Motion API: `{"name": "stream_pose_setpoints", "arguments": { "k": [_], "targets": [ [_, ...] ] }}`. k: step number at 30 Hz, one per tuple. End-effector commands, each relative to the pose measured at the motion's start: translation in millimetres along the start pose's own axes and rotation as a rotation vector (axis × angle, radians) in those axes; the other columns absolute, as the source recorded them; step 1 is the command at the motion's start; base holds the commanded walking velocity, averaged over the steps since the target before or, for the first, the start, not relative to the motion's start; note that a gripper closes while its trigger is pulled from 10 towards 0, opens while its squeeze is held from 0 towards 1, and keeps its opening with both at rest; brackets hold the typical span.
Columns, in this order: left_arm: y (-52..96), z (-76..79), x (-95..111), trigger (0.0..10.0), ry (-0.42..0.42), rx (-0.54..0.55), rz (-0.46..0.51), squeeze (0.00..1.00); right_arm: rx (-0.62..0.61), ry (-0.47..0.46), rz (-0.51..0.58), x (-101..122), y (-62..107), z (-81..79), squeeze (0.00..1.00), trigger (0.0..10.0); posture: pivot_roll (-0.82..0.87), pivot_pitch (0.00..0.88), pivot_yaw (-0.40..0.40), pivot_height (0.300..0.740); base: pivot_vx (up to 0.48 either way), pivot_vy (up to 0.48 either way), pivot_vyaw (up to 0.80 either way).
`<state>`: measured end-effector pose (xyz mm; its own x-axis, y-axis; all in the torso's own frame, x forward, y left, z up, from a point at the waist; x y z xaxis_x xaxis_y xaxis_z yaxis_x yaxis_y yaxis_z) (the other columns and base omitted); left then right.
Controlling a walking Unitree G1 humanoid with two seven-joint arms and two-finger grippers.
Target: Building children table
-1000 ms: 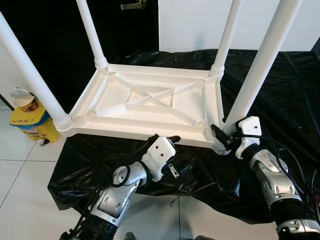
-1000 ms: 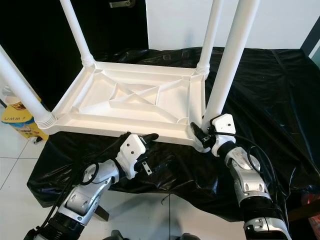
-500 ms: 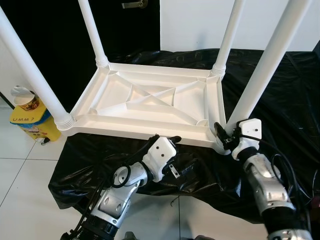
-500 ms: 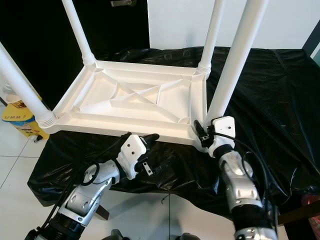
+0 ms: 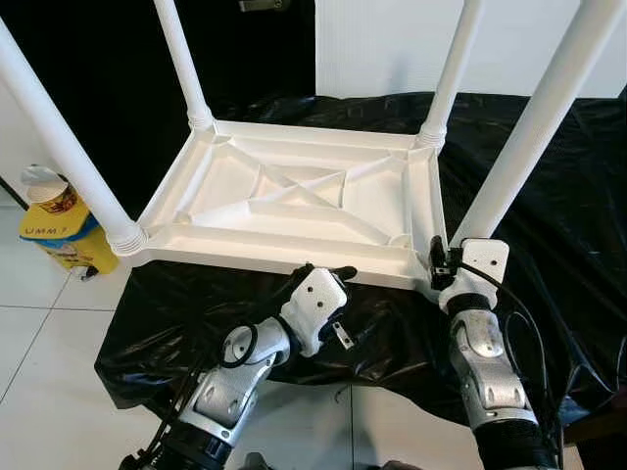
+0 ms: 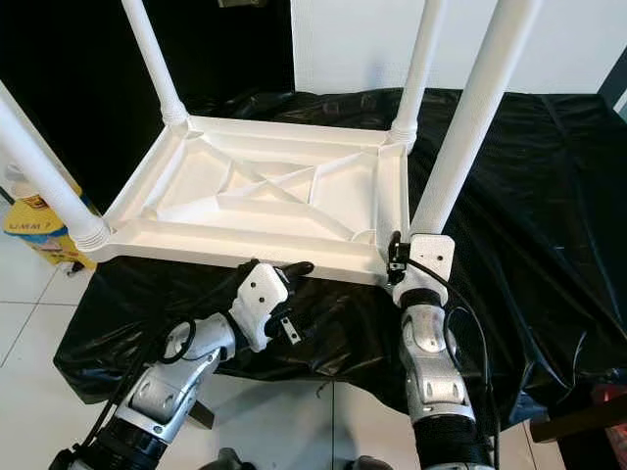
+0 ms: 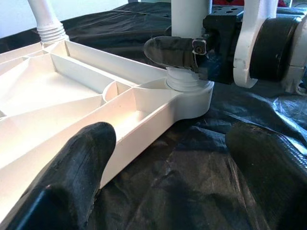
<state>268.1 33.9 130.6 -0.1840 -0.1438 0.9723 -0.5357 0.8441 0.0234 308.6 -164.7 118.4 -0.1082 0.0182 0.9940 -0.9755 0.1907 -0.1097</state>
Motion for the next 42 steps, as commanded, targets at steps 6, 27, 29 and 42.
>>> {"name": "stream_pose_setpoints", "arguments": {
  "k": [6,27,29,42],
  "targets": [
    [0.8,1.9,-2.9,10.0,0.004,-0.011,-0.015,0.0,-0.007,0.005,-0.077,-16.2,10.7,0.1,0.46,10.0,0.04,0.056,0.007,0.74,0.0,0.0,0.0],
    [1.0,-2.3,-2.8,10.0,0.004,0.006,-0.014,0.0,0.43,0.026,0.02,5.1,13.7,26.8,0.0,10.0,0.03,0.062,0.013,0.74,0.0,0.0,0.0],
    [1.0,-2.8,-2.9,10.0,0.003,0.004,-0.015,0.0,0.519,0.064,0.009,4.7,11.2,27.0,0.0,10.0,0.03,0.06,0.014,0.74,0.0,0.0,0.0],
    [0.9,-1.6,-3.2,10.0,0.002,-0.001,-0.016,0.0,0.695,0.139,-0.016,2.1,-8.2,14.2,0.0,10.0,0.04,0.055,0.012,0.74,0.0,0.0,0.0]
  ]
}}
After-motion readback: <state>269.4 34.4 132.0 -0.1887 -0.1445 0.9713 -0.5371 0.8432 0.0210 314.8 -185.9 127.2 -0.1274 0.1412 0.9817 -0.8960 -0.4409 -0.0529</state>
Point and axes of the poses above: a point about 5 cm out from each wrist's last joint towards the gripper, its own y axis pointing back from the gripper into the wrist, its own x axis along the axis of the wrist's last joint, z = x × y, the point moved 2 cm from there along -y, pointing out of the wrist towards the gripper
